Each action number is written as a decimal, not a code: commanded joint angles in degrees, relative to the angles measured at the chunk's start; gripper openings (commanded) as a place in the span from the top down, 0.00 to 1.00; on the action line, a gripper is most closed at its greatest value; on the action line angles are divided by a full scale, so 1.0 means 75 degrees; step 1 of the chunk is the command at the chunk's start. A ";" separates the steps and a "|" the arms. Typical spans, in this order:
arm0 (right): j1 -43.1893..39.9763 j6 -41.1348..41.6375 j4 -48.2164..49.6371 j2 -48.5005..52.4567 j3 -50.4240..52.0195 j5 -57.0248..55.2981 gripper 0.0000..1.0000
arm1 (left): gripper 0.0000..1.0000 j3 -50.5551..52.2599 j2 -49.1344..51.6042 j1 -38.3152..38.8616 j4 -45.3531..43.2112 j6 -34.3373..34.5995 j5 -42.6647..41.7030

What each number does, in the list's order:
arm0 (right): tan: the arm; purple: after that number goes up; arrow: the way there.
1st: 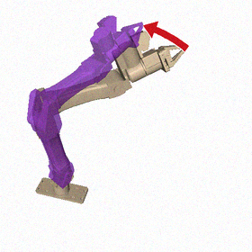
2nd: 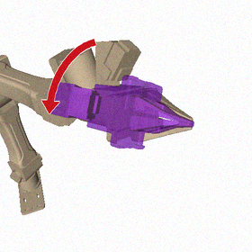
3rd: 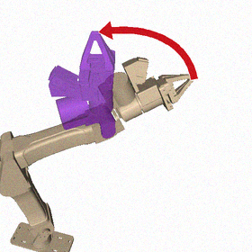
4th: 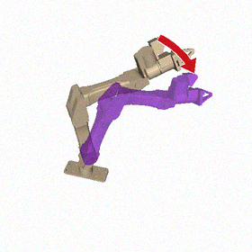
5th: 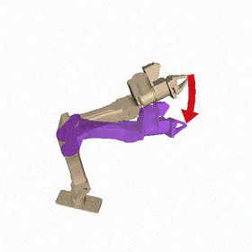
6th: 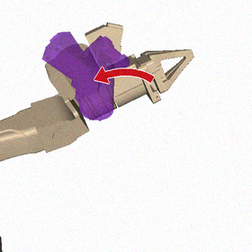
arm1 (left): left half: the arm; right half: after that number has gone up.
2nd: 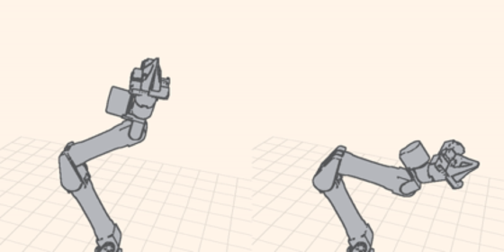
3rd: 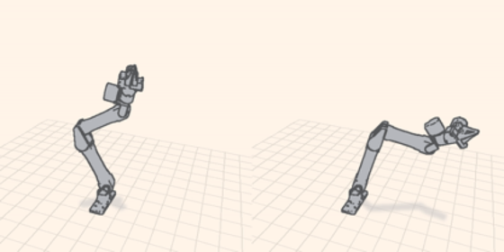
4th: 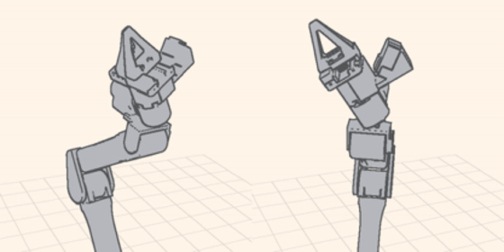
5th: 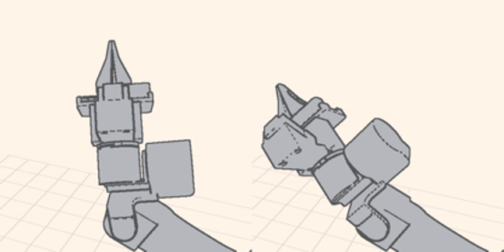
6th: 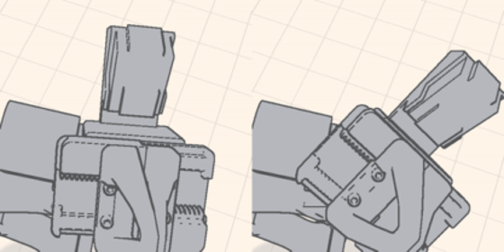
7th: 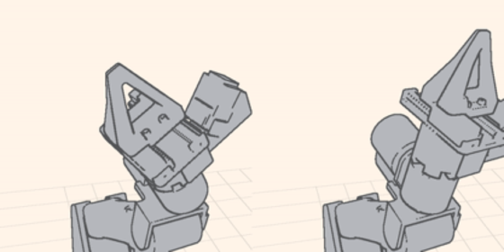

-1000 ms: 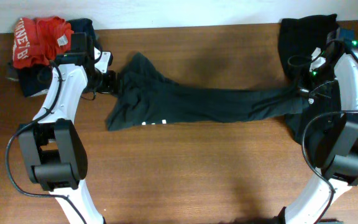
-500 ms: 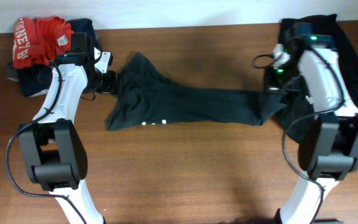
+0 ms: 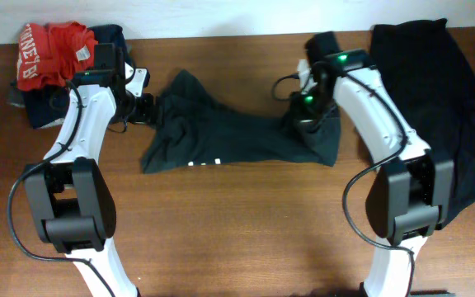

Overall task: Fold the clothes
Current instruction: 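Fold the shirt's right end toward center with the right gripper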

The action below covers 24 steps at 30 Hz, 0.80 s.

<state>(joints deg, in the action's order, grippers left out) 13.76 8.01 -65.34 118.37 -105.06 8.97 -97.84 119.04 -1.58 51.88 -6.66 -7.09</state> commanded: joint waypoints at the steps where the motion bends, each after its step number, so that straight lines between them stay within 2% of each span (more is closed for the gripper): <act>1: 0.0455 0.0539 0.0216 0.0035 -0.0137 0.0117 0.96 | 0.01 -0.0090 -0.0058 -0.0012 0.0012 -0.0160 -0.0058; 14: 0.1247 0.1005 0.1131 0.0565 -0.0134 0.0154 0.95 | 0.01 -0.0090 -0.0058 -0.0012 0.0009 -0.0160 -0.0058; 15: 0.1285 0.1003 0.1160 0.0615 -0.0134 0.0184 0.85 | 0.01 -0.0090 -0.0058 -0.0012 0.0009 -0.0160 -0.0058; 17: 0.1384 0.0921 0.1180 0.0627 -0.0134 0.0391 0.51 | 0.01 -0.0090 -0.0058 -0.0012 0.0006 -0.0160 -0.0058; 20: 0.1466 0.0653 0.1154 0.0560 -0.0140 0.0647 0.45 | 0.01 -0.0090 -0.0058 -0.0012 -0.0017 -0.0157 -0.0058; 24: 0.1419 0.0647 0.0982 0.0358 -0.0268 0.0723 0.45 | 0.01 -0.0090 -0.0058 -0.0012 -0.0026 -0.0157 -0.0058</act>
<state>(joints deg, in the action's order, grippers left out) 24.27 13.56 -57.08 122.96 -105.06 12.67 -97.84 119.04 -1.58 51.81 -6.66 -7.09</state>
